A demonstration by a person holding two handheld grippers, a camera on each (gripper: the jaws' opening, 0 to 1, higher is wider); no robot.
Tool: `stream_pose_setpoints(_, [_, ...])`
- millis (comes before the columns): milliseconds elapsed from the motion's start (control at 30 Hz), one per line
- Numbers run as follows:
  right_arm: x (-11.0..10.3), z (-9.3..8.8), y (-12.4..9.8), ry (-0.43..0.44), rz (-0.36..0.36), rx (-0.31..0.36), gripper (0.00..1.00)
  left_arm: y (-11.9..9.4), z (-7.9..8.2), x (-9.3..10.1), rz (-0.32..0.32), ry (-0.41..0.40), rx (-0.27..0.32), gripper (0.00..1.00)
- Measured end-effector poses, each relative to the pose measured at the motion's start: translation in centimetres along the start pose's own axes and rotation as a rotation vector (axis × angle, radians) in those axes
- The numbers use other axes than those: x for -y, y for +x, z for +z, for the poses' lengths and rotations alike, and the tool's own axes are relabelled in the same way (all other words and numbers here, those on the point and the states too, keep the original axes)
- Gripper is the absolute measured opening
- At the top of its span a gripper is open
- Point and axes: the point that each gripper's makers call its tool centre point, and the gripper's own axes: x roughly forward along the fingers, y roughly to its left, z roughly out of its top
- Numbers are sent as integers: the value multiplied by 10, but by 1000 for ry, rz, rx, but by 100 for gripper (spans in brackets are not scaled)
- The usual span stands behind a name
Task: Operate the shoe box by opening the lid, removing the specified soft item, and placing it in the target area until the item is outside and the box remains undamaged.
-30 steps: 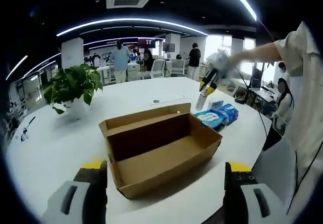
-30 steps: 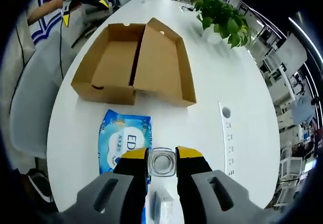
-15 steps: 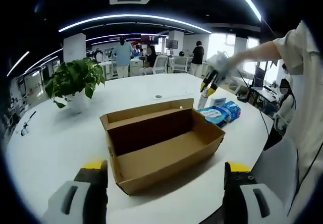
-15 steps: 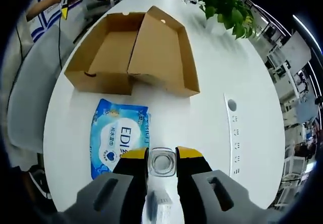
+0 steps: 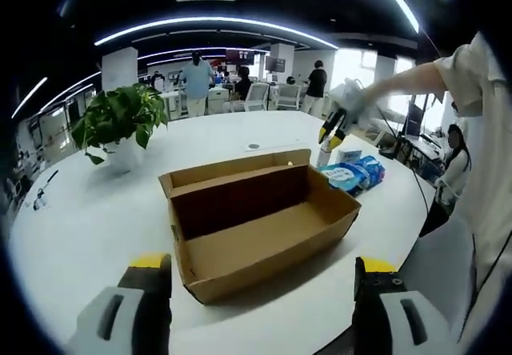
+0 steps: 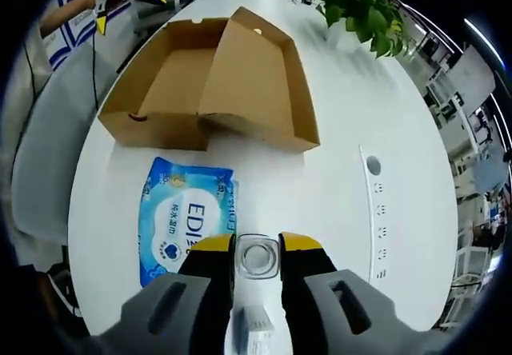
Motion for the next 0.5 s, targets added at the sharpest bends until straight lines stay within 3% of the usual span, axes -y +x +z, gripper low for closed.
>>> stream_pose_setpoints(233, [5, 1, -5, -1, -22, 11, 31, 2, -2, -3, 7, 0, -13, 96])
stream_pose_setpoints(500, [15, 8, -19, 73, -86, 38, 36, 2, -8, -16, 47, 0, -40, 92])
